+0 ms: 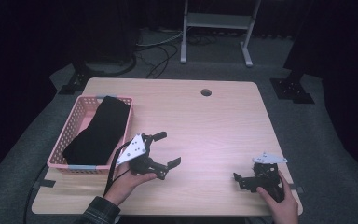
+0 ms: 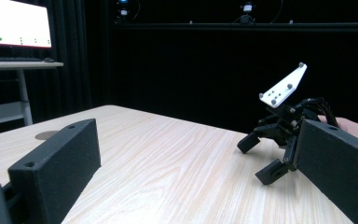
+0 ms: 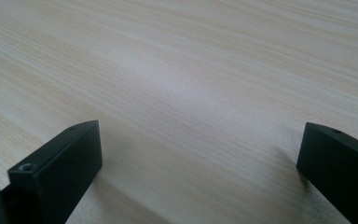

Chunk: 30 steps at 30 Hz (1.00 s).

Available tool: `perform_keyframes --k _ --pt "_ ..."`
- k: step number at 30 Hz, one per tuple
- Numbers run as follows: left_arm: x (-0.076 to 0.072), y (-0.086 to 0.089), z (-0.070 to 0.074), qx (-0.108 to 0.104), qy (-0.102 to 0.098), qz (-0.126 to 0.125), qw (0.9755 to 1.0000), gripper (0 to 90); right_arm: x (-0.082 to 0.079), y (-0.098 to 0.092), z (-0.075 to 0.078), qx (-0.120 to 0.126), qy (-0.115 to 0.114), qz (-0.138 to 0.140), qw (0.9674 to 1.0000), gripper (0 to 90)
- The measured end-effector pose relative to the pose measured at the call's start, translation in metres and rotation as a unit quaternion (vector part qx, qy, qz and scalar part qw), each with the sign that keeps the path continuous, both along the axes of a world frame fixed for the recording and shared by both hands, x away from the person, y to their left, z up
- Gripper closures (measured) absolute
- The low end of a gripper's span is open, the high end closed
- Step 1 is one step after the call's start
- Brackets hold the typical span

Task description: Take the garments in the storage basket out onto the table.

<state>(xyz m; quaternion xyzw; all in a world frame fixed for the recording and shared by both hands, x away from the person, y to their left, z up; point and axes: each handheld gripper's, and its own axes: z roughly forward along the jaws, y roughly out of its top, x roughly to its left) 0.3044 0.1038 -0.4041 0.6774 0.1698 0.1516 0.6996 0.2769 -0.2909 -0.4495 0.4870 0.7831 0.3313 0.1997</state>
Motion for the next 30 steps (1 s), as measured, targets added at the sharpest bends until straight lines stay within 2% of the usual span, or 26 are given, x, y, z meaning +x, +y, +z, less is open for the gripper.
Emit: perform_keyframes --k 8,24,30 --pt "0.002 0.0 0.011 0.004 0.009 -0.006 0.9999 0.0 0.0 0.0 0.0 0.0 0.0 0.0 1.0 0.0" --pt "0.005 0.004 0.031 0.012 0.01 -0.013 0.9998 0.0 0.0 0.0 0.0 0.0 0.0 0.0 1.0 0.0" --pt "0.005 0.005 0.04 0.004 0.013 -0.015 0.9998 0.0 0.0 0.0 0.0 0.0 0.0 0.0 1.0 0.0"
